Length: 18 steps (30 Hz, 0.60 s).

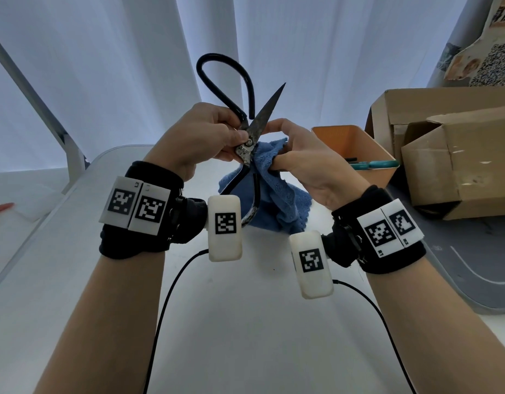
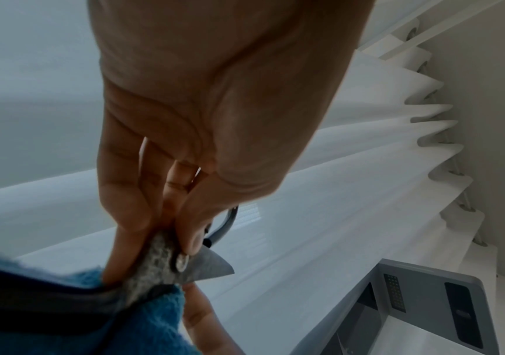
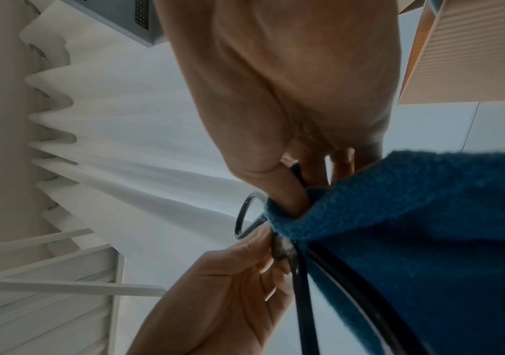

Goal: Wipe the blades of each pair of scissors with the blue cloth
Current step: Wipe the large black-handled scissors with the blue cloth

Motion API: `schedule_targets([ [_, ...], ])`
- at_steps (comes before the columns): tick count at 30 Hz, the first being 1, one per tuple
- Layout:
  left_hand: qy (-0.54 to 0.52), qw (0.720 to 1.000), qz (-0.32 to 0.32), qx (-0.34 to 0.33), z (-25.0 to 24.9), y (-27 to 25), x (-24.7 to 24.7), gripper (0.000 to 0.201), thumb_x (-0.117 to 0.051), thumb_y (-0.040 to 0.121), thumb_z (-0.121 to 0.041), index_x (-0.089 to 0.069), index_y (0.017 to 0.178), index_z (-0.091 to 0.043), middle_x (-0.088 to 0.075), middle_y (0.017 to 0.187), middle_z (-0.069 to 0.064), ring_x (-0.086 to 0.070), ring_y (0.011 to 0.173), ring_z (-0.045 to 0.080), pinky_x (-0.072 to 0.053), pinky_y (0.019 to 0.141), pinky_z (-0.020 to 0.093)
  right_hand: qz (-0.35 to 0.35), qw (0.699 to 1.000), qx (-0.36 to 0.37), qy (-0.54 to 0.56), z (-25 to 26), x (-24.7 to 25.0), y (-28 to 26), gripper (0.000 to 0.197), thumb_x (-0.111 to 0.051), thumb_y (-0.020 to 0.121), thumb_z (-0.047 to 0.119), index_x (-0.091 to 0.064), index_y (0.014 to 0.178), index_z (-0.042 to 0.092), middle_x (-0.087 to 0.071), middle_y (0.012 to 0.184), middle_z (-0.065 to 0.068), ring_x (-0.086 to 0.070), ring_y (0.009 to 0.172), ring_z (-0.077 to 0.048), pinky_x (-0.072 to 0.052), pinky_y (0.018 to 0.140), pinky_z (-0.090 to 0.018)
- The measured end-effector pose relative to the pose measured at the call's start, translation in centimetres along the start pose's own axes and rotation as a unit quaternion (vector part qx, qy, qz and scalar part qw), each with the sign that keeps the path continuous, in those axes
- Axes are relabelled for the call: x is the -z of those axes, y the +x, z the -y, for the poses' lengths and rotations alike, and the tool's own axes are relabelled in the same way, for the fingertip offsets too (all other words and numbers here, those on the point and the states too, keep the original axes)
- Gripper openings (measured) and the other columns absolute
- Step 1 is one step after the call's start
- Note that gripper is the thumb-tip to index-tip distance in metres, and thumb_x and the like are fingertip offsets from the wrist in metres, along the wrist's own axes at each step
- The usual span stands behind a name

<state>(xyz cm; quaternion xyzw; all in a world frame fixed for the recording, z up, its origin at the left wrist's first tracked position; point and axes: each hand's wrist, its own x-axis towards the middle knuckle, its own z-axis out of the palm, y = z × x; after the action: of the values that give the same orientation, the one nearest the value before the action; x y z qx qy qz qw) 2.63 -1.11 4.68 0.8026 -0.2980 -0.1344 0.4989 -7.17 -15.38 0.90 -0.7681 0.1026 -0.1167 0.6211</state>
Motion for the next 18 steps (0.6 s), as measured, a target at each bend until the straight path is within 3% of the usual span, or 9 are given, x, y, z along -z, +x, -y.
schedule_targets([
  [2, -0.002, 1.0, 0.002, 0.0, -0.02, 0.01, -0.12, 0.007, -0.063, 0.094, -0.007, -0.066, 0.1, -0.007, -0.069, 0.081, 0.004, -0.069, 0.061, 0.008, -0.054, 0.058, 0.016, -0.012, 1.0, -0.003, -0.001, -0.19, 0.16, 0.06, 0.047, -0.06, 0.083, -0.012, -0.059, 0.12, 0.017, -0.067, 0.09, -0.021, -0.063, 0.085, -0.02, -0.056, 0.084, -0.038],
  [4, -0.009, 1.0, 0.003, 0.002, -0.07, 0.02, -0.02, 0.005, -0.063, 0.094, -0.007, -0.066, 0.096, -0.01, -0.07, 0.082, 0.004, -0.069, 0.061, 0.007, -0.055, 0.059, 0.017, -0.026, 1.0, -0.003, 0.002, -0.18, 0.16, 0.1, 0.042, -0.065, 0.084, -0.008, -0.06, 0.117, 0.016, -0.065, 0.086, -0.011, -0.063, 0.082, -0.017, -0.056, 0.081, -0.034],
  [8, -0.004, 1.0, 0.012, 0.007, -0.02, -0.1, 0.18, 0.007, -0.063, 0.094, -0.007, -0.068, 0.1, -0.009, -0.072, 0.082, 0.004, -0.071, 0.063, 0.009, -0.055, 0.059, 0.016, -0.014, 1.0, -0.003, -0.01, 0.06, 0.36, 0.02, 0.047, -0.06, 0.083, -0.01, -0.059, 0.121, 0.018, -0.066, 0.109, -0.031, -0.067, 0.097, -0.034, -0.054, 0.098, -0.046],
  [10, -0.003, 1.0, 0.01, 0.008, -0.01, -0.08, 0.16, 0.009, -0.063, 0.095, -0.007, -0.068, 0.102, -0.007, -0.072, 0.081, 0.004, -0.071, 0.062, 0.009, -0.054, 0.059, 0.015, -0.007, 1.0, -0.004, -0.017, 0.09, 0.65, -0.04, 0.049, -0.058, 0.084, -0.011, -0.058, 0.124, 0.018, -0.064, 0.114, -0.034, -0.064, 0.107, -0.042, -0.051, 0.1, -0.05],
  [12, -0.005, 1.0, 0.008, 0.008, -0.03, -0.01, 0.12, 0.011, -0.062, 0.095, -0.007, -0.068, 0.104, -0.006, -0.072, 0.082, 0.005, -0.071, 0.063, 0.009, -0.055, 0.059, 0.016, -0.009, 1.0, -0.001, -0.018, 0.05, 0.79, -0.07, 0.048, -0.062, 0.084, -0.009, -0.058, 0.123, 0.018, -0.067, 0.107, -0.03, -0.066, 0.099, -0.038, -0.054, 0.098, -0.045],
  [15, -0.007, 1.0, 0.011, 0.005, -0.03, 0.04, 0.02, 0.01, -0.062, 0.095, -0.008, -0.068, 0.104, -0.006, -0.071, 0.084, 0.005, -0.07, 0.065, 0.009, -0.055, 0.06, 0.017, -0.011, 1.0, 0.007, -0.017, 0.06, 0.58, -0.05, 0.046, -0.068, 0.081, -0.007, -0.06, 0.12, 0.016, -0.067, 0.091, -0.018, -0.064, 0.082, -0.02, -0.056, 0.085, -0.036],
  [18, -0.006, 1.0, 0.015, 0.006, -0.04, -0.02, 0.04, 0.007, -0.063, 0.095, -0.008, -0.068, 0.1, -0.008, -0.071, 0.081, 0.003, -0.07, 0.063, 0.008, -0.055, 0.06, 0.017, -0.003, 1.0, 0.006, -0.016, 0.11, 0.6, -0.1, 0.046, -0.063, 0.082, -0.01, -0.059, 0.119, 0.016, -0.069, 0.104, -0.029, -0.065, 0.089, -0.025, -0.055, 0.092, -0.042],
])
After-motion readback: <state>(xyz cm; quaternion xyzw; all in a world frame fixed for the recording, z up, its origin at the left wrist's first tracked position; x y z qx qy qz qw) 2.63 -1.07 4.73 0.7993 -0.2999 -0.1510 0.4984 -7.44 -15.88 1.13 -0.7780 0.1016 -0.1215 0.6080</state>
